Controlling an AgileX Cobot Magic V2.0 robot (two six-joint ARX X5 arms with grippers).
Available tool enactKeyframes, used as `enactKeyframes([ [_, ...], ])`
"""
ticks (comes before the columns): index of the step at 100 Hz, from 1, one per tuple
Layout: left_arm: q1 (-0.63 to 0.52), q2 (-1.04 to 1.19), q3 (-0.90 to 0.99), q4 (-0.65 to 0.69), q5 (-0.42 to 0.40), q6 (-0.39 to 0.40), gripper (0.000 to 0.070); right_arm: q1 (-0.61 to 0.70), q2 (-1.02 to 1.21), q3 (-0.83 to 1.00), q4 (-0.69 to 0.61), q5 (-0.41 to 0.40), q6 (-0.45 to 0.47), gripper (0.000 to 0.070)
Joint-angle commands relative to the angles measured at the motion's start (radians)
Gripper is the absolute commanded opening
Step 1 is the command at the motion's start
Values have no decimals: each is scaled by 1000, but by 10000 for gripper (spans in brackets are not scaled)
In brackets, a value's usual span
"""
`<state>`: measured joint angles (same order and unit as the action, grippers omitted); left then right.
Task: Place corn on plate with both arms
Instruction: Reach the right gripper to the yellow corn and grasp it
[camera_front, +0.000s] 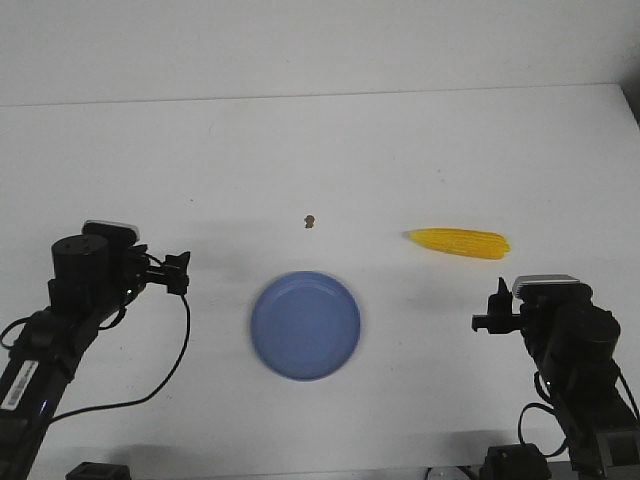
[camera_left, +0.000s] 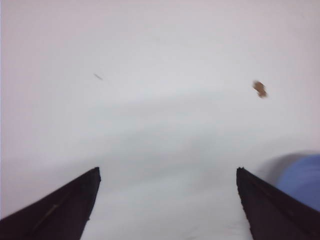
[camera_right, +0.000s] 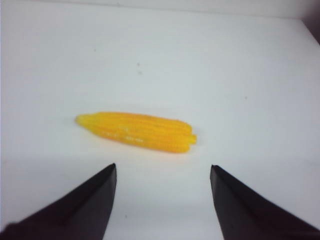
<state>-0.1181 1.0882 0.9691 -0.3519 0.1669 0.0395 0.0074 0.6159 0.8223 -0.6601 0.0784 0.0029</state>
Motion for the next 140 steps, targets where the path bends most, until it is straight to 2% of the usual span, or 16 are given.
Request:
enactKeyframes([
  [1,5,-11,10,-11,-42,74,557,0,11,16,19,-1,-15,394],
  [17,13,-27,10,-14,-43,79,557,0,70,16,53,-2,-116,445],
  [35,10,-16,10,-14,-35,52,557,2,210,21,103,-5,-221,450],
  [51,10,-16,10,-12,-34,31,557,21,403,76,89,-56,-304,454],
  [69,6,-16,10,-13,-5,17,557,41,641,205,45,-79,-422,492],
  [104,5,-16,10,-13,-4,-7,557,39,992,468,-45,-87,-511,496],
  [140,5,-16,10,-12,-1,-6,556,-3,1088,494,-56,-132,-534,496],
])
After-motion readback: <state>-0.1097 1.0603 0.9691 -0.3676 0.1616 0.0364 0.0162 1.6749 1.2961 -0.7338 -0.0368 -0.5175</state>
